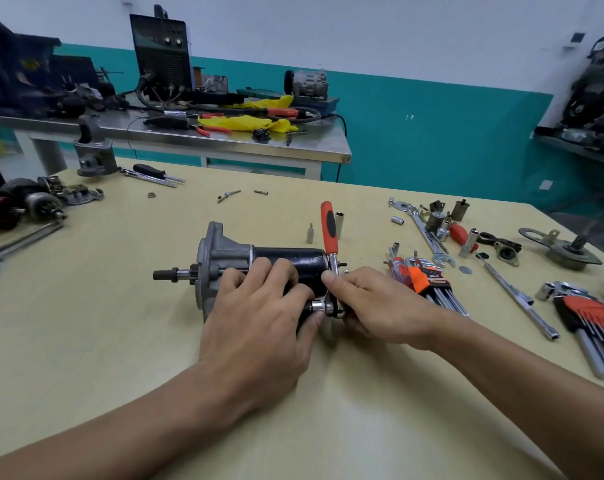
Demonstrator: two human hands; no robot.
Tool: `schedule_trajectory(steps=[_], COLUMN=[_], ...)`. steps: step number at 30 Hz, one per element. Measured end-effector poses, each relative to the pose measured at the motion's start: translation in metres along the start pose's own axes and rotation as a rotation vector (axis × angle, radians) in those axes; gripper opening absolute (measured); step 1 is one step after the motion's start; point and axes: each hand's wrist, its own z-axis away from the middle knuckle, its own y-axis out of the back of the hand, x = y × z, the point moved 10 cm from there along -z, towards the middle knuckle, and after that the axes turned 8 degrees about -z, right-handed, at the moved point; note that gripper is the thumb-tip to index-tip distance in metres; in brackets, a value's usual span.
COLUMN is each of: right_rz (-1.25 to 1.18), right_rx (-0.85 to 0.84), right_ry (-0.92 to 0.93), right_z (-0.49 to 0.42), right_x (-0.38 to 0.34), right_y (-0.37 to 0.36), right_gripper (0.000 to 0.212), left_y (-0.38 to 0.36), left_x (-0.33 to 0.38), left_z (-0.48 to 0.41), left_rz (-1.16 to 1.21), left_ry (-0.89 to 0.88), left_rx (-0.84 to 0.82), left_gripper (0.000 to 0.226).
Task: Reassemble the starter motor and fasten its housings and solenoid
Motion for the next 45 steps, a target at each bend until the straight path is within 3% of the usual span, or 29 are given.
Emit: schedule_trajectory(steps=[2,6,11,18,22,28,33,37,40,45], right_rz=[-0.033,0.158,0.240,0.507,0.570,0.606,0.637,0.665,0.638,0.689], right_rx=[0.008,0.077,0.152,0.468,0.475,0.513,0.509,0.460,0.469,0.470], right_ry=[0.038,0.232,0.338,-0.027,-0.150,-0.219,-0.248,-0.293,-0.340,-0.411], right_z=[0.004,0.013,0.017,0.011,0.004,-0.004,-0.012,-0.023,-0.028,-0.032], right_x=[-0.001,-0.009,-0.010,0.022,0.032,0.033,0.032,0.034,0.035,0.037], right_y=[0.000,0.006,0.022,0.083,0.081,0.083,0.078,0.075,0.077,0.076], right_gripper=[0.041,0.027,0.017,0.049,0.049,0.045,0.041,0.022,0.013,0.025], left_y=[0.001,0.000,-0.002,-0.005,-0.009,-0.005,-0.007,-0.009,-0.005,-0.007], left_x=[0.000,0.000,0.001,0.005,0.008,0.024,0.029,0.030,0.030,0.024], left_z=[0.000,0.000,-0.002,-0.014,-0.019,-0.019,-0.019,-0.020,-0.021,-0.026], left_rz=[0.006,-0.001,-0.009,0.003,-0.014,-0.122,-0.118,-0.108,-0.078,0.118], left_ry=[-0.008,-0.009,-0.005,-0.030,-0.062,-0.200,-0.215,-0.237,-0.253,-0.271], left_rx=[0.006,0.015,0.008,-0.002,-0.020,0.032,0.012,0.009,0.040,-0.016], left_gripper=[0.031,0.031,0.030,0.027,0.025,0.020,0.013,0.013,0.012,0.025])
